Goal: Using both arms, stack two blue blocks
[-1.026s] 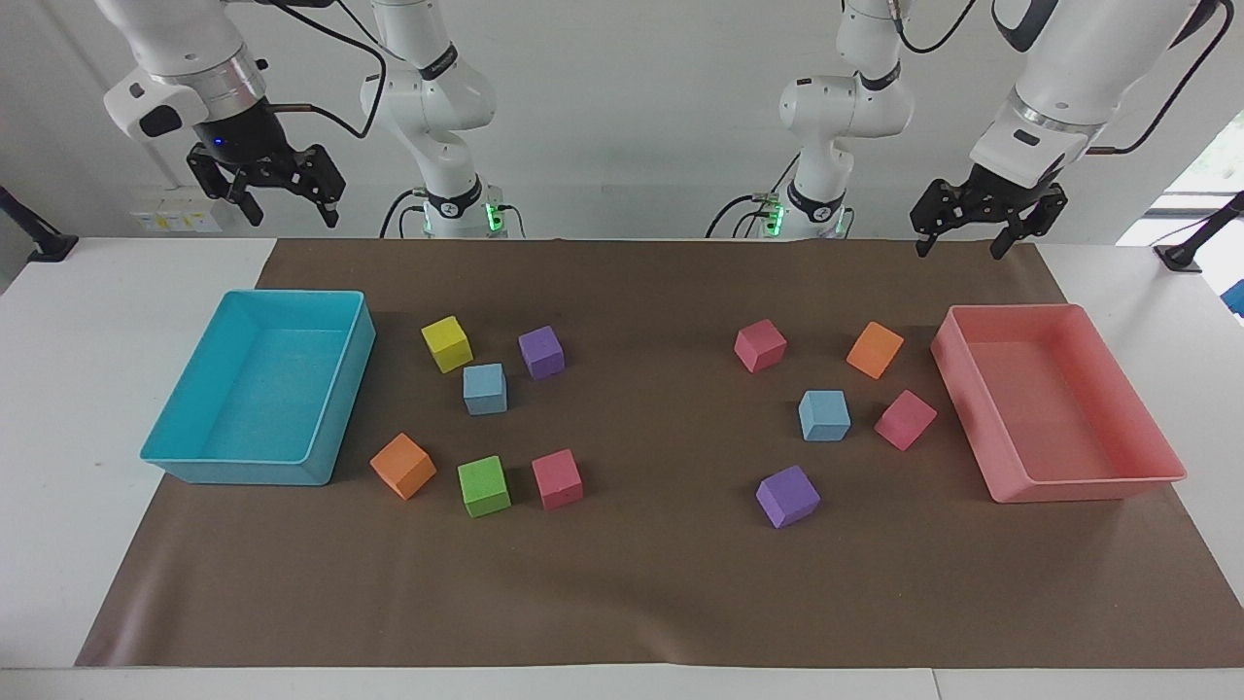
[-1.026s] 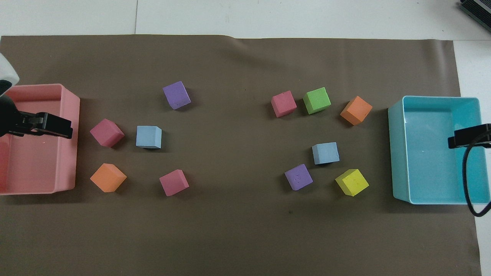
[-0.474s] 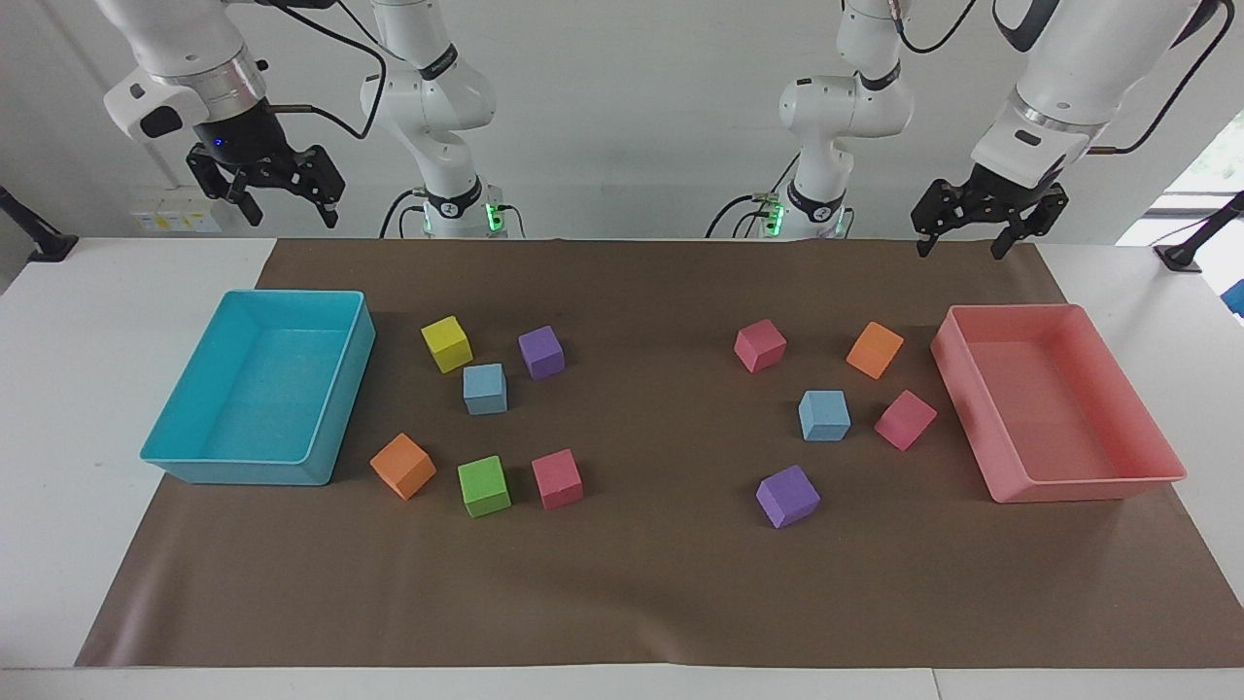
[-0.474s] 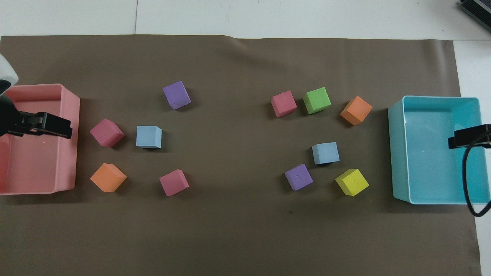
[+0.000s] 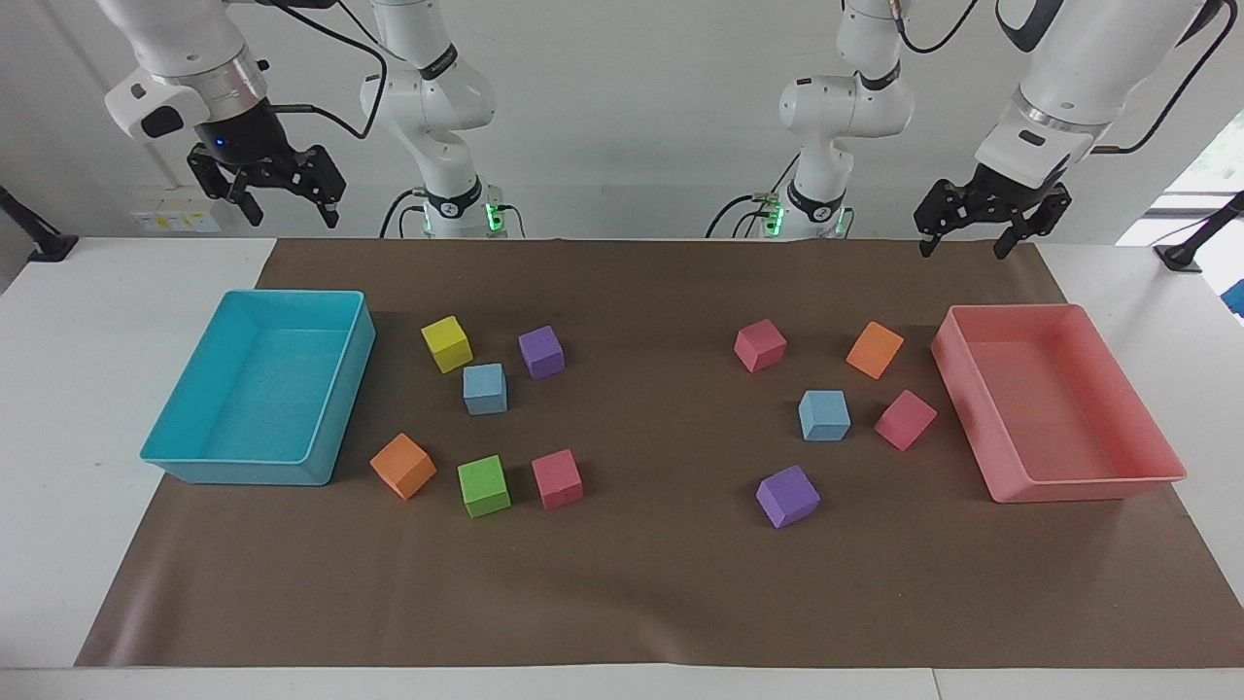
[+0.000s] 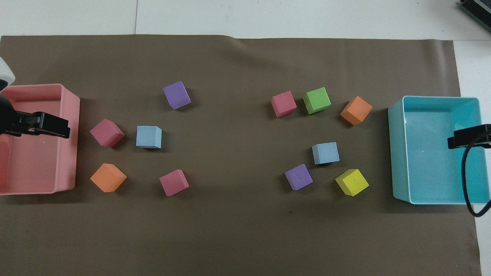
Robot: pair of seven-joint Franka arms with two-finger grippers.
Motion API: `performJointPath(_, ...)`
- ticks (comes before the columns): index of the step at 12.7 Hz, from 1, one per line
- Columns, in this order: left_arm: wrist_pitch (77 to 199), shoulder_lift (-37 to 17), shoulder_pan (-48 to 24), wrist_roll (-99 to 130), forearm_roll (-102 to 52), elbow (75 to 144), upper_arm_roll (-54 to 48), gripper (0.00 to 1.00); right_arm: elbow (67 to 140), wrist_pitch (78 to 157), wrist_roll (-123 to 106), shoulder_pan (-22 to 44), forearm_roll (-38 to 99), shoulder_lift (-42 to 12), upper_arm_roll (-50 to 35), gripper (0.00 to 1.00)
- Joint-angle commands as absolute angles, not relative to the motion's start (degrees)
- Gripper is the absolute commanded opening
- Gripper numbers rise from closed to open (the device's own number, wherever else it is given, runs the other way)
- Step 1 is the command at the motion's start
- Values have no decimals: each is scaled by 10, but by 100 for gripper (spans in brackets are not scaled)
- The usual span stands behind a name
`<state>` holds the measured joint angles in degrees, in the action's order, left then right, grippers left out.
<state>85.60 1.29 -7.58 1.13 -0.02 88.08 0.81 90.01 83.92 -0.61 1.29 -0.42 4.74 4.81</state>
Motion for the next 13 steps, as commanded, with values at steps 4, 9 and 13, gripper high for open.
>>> performJointPath(4, 856, 23, -72, 15, -4, 889, 1, 100, 918, 853, -18, 14, -18, 62, 46, 100)
performJointPath(9, 857, 24, -65, 15, -4, 889, 1, 100, 918, 852, -18, 14, -18, 62, 46, 100)
performJointPath(13, 859, 23, -68, 16, -4, 889, 1, 100, 918, 853, -17, 14, -18, 62, 46, 100)
